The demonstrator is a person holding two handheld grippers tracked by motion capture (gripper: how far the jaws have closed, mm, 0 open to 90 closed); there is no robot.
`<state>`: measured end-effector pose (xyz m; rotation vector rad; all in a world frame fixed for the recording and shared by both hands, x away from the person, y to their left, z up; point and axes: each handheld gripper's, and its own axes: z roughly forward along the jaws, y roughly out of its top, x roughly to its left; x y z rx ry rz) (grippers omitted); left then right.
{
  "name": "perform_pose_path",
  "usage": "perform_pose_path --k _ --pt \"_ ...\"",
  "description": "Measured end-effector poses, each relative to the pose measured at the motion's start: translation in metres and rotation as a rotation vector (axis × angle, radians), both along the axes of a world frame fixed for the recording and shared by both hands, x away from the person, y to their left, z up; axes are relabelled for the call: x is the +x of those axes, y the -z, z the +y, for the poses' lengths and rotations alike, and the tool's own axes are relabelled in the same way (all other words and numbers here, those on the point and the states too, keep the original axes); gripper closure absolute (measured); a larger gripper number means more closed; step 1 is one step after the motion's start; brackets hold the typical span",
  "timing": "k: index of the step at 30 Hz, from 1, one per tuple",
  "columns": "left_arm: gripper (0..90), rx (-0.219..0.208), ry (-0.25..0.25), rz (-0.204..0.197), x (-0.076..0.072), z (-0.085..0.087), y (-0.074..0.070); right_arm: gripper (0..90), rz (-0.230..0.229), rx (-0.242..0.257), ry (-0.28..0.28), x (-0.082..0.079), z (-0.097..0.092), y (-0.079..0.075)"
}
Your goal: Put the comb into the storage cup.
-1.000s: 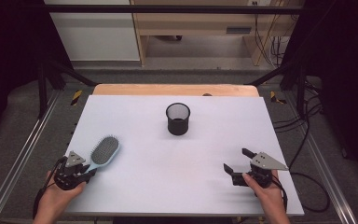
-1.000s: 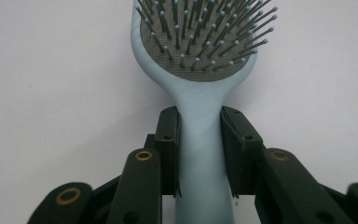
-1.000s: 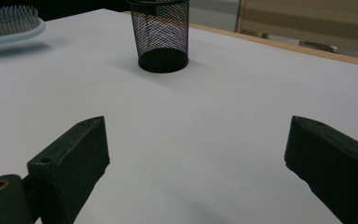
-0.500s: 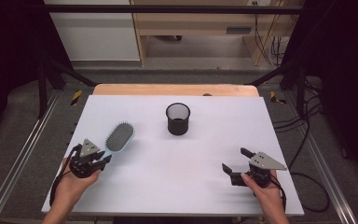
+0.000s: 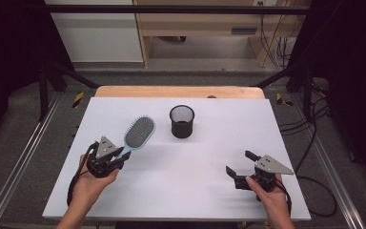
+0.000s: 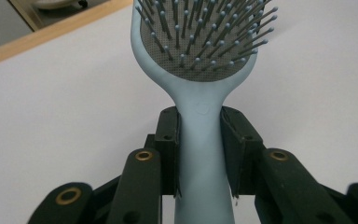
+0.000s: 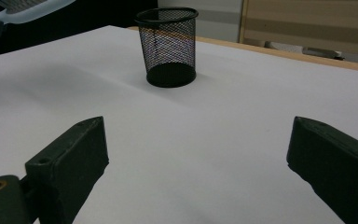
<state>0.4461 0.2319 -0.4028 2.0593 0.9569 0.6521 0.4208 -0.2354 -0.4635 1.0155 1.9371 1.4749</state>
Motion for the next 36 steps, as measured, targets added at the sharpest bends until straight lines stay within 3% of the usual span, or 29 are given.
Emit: perform_pose_path --k 2,3,5,9,13,22,29,36 --pt "69.5 -0.044 0.014 -0.028 0.002 -0.007 -0.005 5.7 0.012 -0.002 -0.007 0.000 0.003 0.000" --pt "69.5 -0.044 0.014 -0.028 0.002 -0.007 -0.005 5.7 0.019 -0.010 -0.013 0.000 0.004 -0.001" --pt "69.5 -0.072 0.035 -0.083 0.003 -0.010 -0.008 5.7 0.027 -0.012 -0.017 -0.001 0.005 -0.001" --pt "69.5 -0.139 0.038 -0.142 0.012 -0.018 -0.010 5.6 0.040 0.016 -0.016 0.000 0.013 -0.004" --pt "69.5 -0.168 0.051 -0.168 0.019 -0.024 -0.009 5.3 0.046 0.033 -0.007 0.004 0.019 -0.008" --pt "69.5 -0.216 0.087 -0.215 0.024 -0.045 -0.012 4.7 0.054 0.089 -0.034 0.019 0.045 -0.026" --pt "69.5 -0.232 0.107 -0.207 0.019 -0.053 -0.010 4.8 0.054 0.174 -0.034 0.030 0.073 -0.037" --pt "69.5 -0.241 0.119 -0.207 0.014 -0.060 -0.006 4.9 0.057 0.216 -0.046 0.036 0.093 -0.045"
